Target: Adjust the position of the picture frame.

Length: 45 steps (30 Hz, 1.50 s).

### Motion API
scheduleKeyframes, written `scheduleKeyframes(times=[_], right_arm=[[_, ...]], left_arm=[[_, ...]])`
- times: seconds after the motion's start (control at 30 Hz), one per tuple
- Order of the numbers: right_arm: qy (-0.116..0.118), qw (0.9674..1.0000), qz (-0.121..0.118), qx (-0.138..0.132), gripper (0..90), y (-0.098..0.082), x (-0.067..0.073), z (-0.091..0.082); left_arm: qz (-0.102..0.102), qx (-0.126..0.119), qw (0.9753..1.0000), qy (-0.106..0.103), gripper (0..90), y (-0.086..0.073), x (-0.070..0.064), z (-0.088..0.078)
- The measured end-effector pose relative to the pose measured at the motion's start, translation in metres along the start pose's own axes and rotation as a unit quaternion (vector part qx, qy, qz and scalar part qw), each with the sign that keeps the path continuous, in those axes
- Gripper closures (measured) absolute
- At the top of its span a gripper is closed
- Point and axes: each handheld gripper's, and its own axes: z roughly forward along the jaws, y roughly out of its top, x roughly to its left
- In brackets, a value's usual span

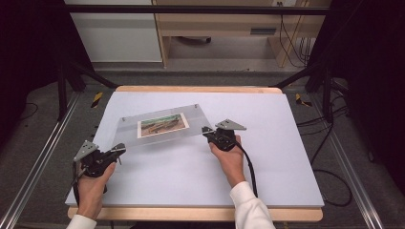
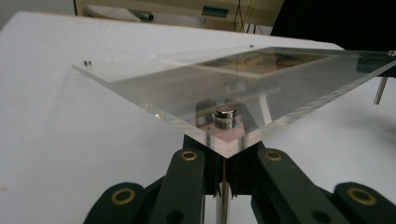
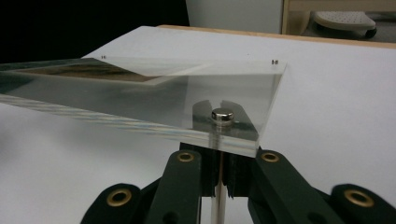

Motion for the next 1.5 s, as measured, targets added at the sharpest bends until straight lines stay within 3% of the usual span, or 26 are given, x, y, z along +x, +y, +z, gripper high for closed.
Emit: scheduleKeyframes(times=[0.43,0.63,0.8,1.03,1.23,1.5], right_arm=[[-0.012,0.9999,0.005,-0.007,84.7,0.007,-0.007,-0.032],[-0.022,0.9997,0.011,-0.011,84.5,0.006,-0.016,-0.053],[-0.045,0.9986,0.02,-0.018,84.4,0.004,-0.03,-0.073],[-0.067,0.9972,0.021,-0.028,84.4,0.003,-0.042,-0.097],[-0.08,0.9959,0.025,-0.034,84.5,0.003,-0.051,-0.113],[-0.09,0.9948,0.033,-0.034,84.4,-0.005,-0.06,-0.125]], left_arm=[[0.021,-0.002,0.9996,-0.02,83.0,0.016,-0.024,0.003],[0.029,-0.001,0.9989,-0.036,82.9,0.024,-0.034,0.019],[0.037,-0.001,0.9977,-0.057,82.9,0.032,-0.048,0.039],[0.043,-0.006,0.9963,-0.075,83.0,0.037,-0.063,0.054],[0.05,-0.007,0.9947,-0.09,83.0,0.041,-0.078,0.068],[0.054,-0.002,0.9939,-0.096,82.9,0.04,-0.087,0.08]])
